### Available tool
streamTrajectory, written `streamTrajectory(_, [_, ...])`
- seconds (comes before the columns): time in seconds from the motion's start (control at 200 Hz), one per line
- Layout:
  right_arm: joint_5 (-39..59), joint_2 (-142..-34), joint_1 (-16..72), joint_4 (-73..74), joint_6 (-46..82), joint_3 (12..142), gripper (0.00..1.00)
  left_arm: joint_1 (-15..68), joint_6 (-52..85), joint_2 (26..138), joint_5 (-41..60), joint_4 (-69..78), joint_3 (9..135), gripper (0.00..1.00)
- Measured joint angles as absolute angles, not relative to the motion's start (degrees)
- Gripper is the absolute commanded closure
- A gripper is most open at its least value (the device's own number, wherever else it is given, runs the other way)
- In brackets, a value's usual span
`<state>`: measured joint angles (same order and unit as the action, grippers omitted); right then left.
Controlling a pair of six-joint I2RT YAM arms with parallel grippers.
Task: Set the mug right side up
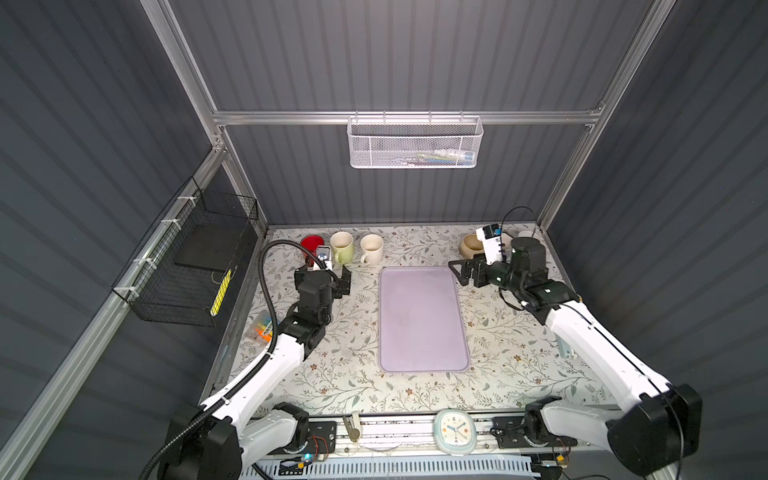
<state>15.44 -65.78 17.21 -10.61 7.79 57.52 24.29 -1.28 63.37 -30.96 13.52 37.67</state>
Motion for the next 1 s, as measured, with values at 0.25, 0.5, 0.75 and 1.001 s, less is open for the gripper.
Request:
streamTrajectory(0.25, [-2.09, -50.3, 16.78, -6.66, 6.17, 43.27, 0.01, 24.27, 0.27, 65.49, -42.19, 25.69, 27.05, 0.01])
streamTrajectory(0.5, [-16.21, -48.03, 11.49, 6.55, 5.85, 24.27, 0.01, 22.96, -0.4, 72.14, -46.98, 38.26, 20.82, 0.0])
streamTrajectory(0.75, [-19.84, -52.29, 0.93, 22.15, 10.68, 14.74, 0.01, 19.84, -0.78, 80.49, -46.5, 46.76, 19.68, 0.0])
streamTrajectory(1.001, [-18.74, -59.66, -0.95, 34.92, 12.45, 11.53, 0.01, 16.8, -0.89, 88.55, -43.7, 51.86, 19.73, 0.0])
